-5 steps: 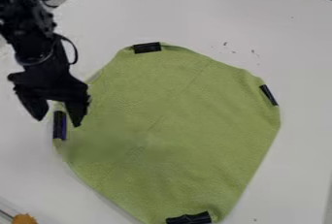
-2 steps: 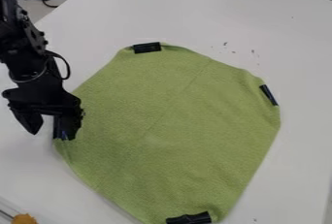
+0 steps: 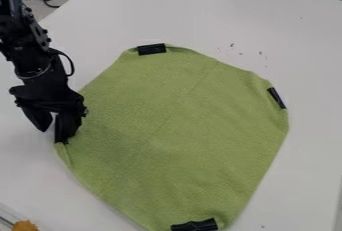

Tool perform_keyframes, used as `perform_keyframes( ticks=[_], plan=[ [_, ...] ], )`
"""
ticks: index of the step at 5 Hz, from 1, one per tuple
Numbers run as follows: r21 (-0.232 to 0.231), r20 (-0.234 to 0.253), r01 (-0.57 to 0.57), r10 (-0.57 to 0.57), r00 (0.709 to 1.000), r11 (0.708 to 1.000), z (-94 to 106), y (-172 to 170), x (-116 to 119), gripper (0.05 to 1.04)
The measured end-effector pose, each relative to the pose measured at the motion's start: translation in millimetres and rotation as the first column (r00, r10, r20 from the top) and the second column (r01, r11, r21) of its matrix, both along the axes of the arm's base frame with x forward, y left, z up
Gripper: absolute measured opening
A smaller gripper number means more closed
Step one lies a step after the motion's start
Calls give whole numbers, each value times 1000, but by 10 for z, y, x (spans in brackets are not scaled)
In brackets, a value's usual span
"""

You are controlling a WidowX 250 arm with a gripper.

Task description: Fold the cloth from bottom left to right

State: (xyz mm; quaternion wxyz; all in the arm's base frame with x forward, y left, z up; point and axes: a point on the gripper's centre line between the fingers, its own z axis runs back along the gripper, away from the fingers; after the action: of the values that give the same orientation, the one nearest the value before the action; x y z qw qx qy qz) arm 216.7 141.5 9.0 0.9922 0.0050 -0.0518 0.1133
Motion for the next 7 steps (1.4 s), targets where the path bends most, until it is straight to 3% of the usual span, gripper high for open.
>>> perform_keyframes(
  ticks=[1,2,3,4,5,7],
  plan=[
    [-9,0,4,-4,1000,1000,-11,24,2,435],
    [9,-12,13,-12,1000,1000,83,61,-1,206],
    [90,-7,13,-12,1000,996,443,84,56,89],
    [168,-3,29,-29,1000,985,752,-43,182,67],
    [182,15,62,-66,998,981,818,-300,422,67],
    [119,-15,99,-98,995,988,526,-766,800,67]
  ],
)
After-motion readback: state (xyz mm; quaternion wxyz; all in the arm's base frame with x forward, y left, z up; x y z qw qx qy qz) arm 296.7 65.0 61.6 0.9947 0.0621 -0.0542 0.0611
